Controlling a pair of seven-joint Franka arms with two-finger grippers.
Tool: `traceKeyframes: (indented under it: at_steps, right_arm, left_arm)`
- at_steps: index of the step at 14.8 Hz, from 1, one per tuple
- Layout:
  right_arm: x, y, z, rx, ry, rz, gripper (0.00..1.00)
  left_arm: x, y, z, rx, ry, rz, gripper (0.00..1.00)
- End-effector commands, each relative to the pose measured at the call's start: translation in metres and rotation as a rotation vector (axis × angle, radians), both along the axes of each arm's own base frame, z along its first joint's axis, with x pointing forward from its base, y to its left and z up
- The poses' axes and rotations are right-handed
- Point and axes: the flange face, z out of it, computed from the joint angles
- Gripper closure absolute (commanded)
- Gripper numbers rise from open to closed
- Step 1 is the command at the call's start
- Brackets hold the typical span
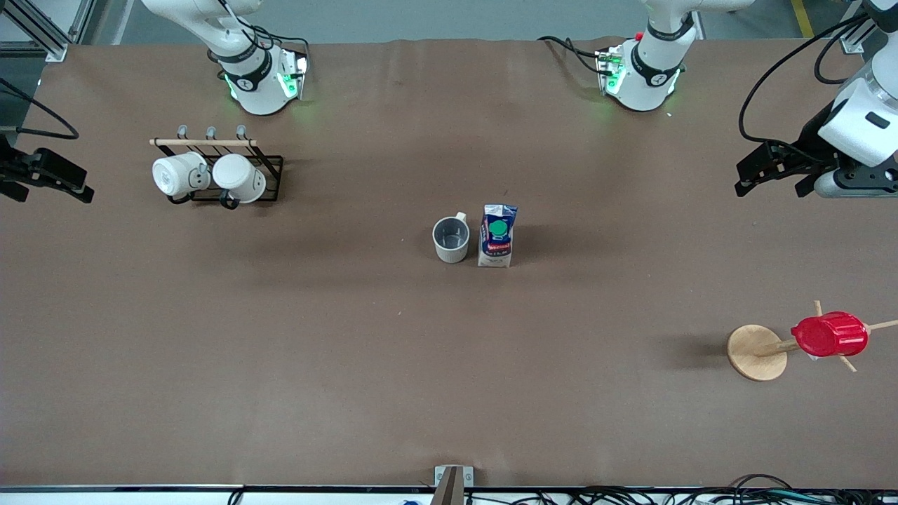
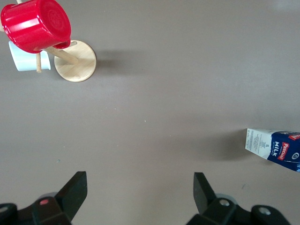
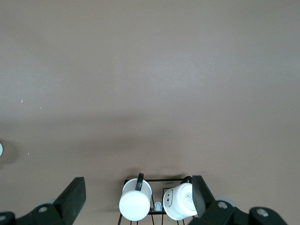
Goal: Place cup and milk on table
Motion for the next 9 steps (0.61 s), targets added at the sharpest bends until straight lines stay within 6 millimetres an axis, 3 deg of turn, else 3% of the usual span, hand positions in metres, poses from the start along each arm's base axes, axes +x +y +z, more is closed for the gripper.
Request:
traceKeyframes:
  at_steps: [1, 9]
  right_arm:
    - [-0.002, -0.003, 0.001, 0.005, 0.004, 0.007, 0.0]
    - [-0.002, -0.002, 0.001, 0.005, 0.004, 0.008, 0.0]
  left_arm:
    - [0.0, -0.003, -0.001, -0.013, -0.014, 0.019, 0.0]
    - [0.012, -0.007, -0.006, -0.005, 0.018, 0.015, 0.0]
